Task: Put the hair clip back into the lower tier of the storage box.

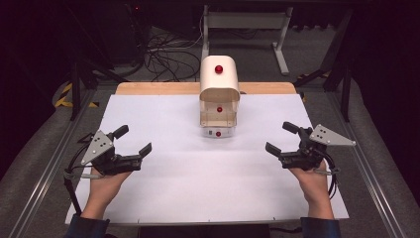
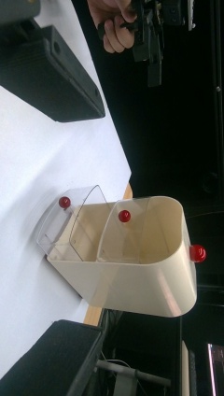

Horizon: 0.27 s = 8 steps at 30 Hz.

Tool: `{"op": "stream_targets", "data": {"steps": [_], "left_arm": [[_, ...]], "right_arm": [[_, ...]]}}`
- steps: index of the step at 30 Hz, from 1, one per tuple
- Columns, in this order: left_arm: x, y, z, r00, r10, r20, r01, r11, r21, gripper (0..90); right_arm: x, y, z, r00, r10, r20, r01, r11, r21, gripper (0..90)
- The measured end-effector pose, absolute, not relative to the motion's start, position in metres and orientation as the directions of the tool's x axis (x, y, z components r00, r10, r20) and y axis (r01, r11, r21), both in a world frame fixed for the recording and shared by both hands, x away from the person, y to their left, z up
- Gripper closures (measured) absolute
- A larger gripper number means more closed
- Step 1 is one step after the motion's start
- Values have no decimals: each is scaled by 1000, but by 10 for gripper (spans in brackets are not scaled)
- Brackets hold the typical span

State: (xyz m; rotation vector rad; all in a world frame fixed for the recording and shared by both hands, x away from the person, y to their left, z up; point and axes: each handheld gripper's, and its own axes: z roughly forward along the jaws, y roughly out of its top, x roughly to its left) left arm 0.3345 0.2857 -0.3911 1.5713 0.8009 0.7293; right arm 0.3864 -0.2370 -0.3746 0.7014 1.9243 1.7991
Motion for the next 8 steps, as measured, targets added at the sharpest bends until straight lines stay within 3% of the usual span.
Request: {"op": "stream_targets", "data": {"steps": [8], "left_arm": [[336,287,-392,573,819,22,102,-98,990,37]], "right_arm": [[388,-239,-376,-782,622,50,89,32,996,0]]}}
